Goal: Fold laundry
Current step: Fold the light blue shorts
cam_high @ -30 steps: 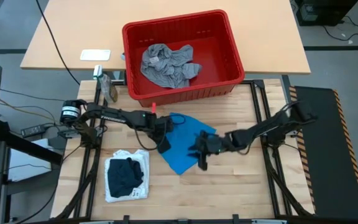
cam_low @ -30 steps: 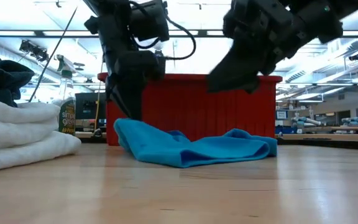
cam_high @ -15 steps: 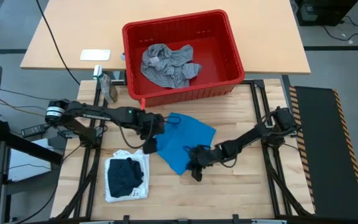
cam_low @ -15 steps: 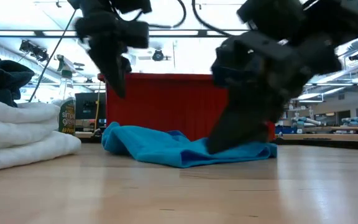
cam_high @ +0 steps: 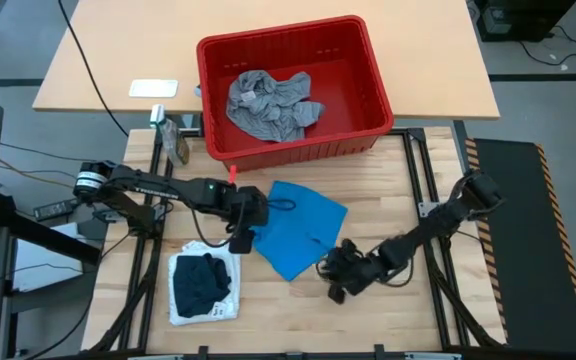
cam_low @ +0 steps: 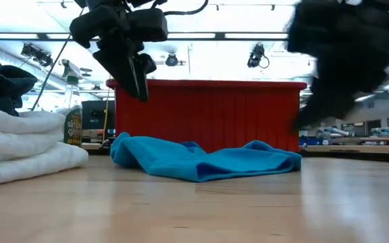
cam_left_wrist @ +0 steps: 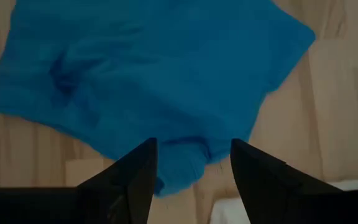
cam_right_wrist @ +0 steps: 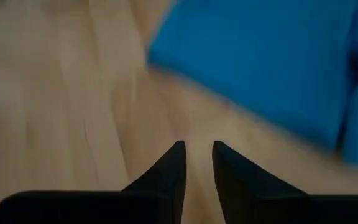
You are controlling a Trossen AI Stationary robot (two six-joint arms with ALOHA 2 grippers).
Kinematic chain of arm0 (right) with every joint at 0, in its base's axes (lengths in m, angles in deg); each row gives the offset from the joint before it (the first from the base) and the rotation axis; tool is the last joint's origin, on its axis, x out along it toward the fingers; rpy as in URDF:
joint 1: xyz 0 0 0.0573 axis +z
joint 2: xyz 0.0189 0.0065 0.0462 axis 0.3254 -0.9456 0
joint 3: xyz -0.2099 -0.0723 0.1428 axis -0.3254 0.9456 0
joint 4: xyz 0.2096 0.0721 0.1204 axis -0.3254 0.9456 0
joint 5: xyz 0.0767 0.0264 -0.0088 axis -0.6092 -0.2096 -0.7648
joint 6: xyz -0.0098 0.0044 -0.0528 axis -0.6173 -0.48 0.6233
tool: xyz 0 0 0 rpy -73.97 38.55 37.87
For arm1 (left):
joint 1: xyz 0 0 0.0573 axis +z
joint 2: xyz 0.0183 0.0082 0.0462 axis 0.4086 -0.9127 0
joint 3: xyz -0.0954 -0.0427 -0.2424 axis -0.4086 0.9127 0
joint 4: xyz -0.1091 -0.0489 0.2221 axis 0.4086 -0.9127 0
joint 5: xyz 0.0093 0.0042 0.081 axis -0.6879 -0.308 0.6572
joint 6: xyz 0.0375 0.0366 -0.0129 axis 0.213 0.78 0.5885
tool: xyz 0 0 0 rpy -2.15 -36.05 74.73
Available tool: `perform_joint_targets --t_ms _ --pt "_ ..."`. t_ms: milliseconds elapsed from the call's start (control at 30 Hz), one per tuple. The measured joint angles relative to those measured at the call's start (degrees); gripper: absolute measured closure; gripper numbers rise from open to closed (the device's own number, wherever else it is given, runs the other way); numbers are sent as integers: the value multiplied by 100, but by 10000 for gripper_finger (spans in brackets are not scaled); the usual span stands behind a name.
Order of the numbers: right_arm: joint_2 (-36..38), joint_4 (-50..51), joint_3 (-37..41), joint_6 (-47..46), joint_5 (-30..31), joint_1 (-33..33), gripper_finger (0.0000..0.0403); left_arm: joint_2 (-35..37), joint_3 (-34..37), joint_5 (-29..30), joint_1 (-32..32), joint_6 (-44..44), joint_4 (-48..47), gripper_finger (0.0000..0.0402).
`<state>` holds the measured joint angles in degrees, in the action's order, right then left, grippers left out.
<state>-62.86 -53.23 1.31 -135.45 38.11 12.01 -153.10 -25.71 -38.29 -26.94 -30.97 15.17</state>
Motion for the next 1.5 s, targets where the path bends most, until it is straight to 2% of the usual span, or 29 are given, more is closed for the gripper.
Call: perform_joint_targets --t_ms 67,200,333,433,533,667,900,1067,1133,1233,1367,1500 --pt "-71 -671 -4 363 274 -198 316 0 0 0 10 22 6 196" --pt "-503 -1679 -63 813 320 -715 317 -2 0 -2 43 33 12 196" --pt "-1044 -1728 -328 897 352 -1096 317 -2 0 3 45 349 -44 196" --pt "-1318 -1726 -468 775 101 -1179 317 -3 0 2 45 549 -219 196" --pt "-1401 -1439 -468 420 -223 -1076 317 -4 4 2 45 623 -412 196" --pt "-1256 -457 -494 -184 -416 -802 322 -9 19 2 30 622 -459 196" --pt "-364 1530 -455 -663 -375 -124 327 -175 26 4 -125 676 117 196" --pt "406 2771 -455 -1059 0 300 327 -258 26 5 -508 1338 717 196" --pt "634 2788 -455 -975 70 434 324 -256 26 -1 -739 1916 1137 196" --pt "746 2296 -463 -506 -99 547 316 -257 26 -10 -1024 2663 1571 196" --pt "541 1443 -468 38 -474 699 300 -507 20 -170 -1117 2741 1822 195" --pt "143 1096 -505 63 -571 823 276 -1039 31 -203 -1125 2728 1849 195"
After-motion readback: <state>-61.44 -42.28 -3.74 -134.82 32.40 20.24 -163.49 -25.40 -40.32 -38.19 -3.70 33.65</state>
